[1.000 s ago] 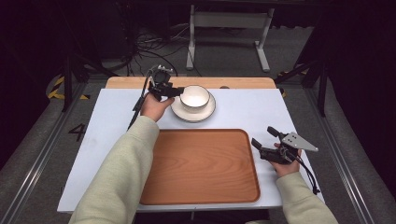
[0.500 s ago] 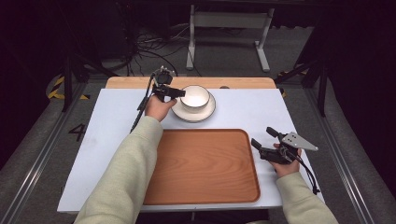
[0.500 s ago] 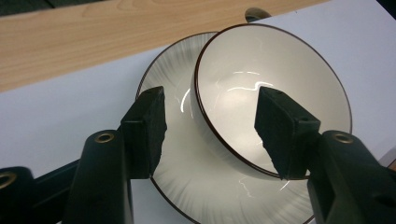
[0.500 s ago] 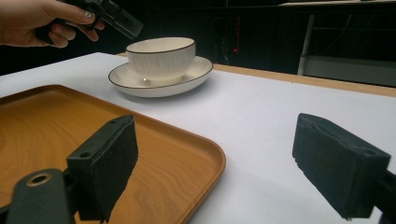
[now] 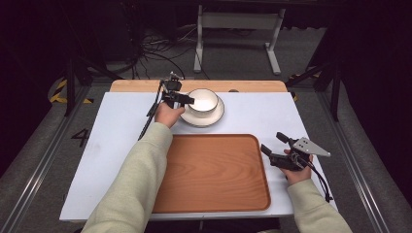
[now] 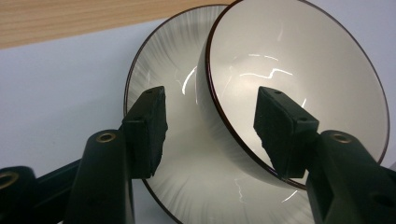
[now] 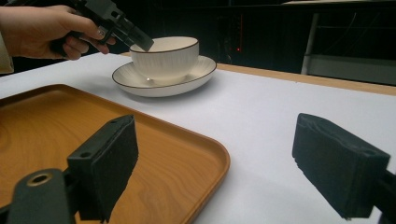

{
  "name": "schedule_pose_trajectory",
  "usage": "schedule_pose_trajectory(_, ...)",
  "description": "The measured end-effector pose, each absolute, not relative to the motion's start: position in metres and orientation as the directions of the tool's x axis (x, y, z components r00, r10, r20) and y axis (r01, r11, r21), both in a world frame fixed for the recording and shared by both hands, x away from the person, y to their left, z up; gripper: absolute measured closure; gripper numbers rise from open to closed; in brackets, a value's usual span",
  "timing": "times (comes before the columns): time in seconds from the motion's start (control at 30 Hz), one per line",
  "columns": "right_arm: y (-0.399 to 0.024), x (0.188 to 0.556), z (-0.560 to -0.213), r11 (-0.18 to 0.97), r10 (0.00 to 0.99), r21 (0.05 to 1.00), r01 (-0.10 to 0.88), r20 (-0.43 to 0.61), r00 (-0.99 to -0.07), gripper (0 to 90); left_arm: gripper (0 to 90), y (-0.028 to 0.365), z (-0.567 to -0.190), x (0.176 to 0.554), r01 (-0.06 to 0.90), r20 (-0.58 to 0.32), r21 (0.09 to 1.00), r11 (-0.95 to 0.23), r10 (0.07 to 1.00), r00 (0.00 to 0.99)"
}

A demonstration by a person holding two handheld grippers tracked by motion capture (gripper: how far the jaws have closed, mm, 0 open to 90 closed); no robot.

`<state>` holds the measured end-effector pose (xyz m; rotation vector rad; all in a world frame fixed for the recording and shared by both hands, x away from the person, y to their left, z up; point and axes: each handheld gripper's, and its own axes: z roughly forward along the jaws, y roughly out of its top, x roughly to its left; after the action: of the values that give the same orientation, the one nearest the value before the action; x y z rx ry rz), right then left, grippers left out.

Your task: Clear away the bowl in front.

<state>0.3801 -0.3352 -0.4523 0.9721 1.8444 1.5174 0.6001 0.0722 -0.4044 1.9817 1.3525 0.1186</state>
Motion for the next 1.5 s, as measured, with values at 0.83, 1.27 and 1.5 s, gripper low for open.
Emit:
schedule_pose_trajectory(0.83, -0.334, 0.380, -0.453, 0.099, 0.808, 0.977, 0.188, 0.031, -0.588, 14.9, 62.1, 0.063, -0.418, 0.605, 0.824, -0.367, 0.560, -0.087, 0.865, 0.341)
schedule_pose_trajectory(1.27, -0.334, 0.380, -0.453, 0.100, 0.808, 0.977, 0.191, 0.032, -0.589, 15.0, 77.2, 0.060, -0.417, 0.605, 0.833, -0.383, 0.551, -0.036, 0.877, 0.291)
schedule_pose_trajectory(1.5, -0.334, 0.380, -0.453, 0.103, 0.809, 0.976, 0.192, 0.030, -0.588, 15.1, 80.7, 0.059, -0.417, 0.603, 0.827, -0.364, 0.561, -0.034, 0.887, 0.283)
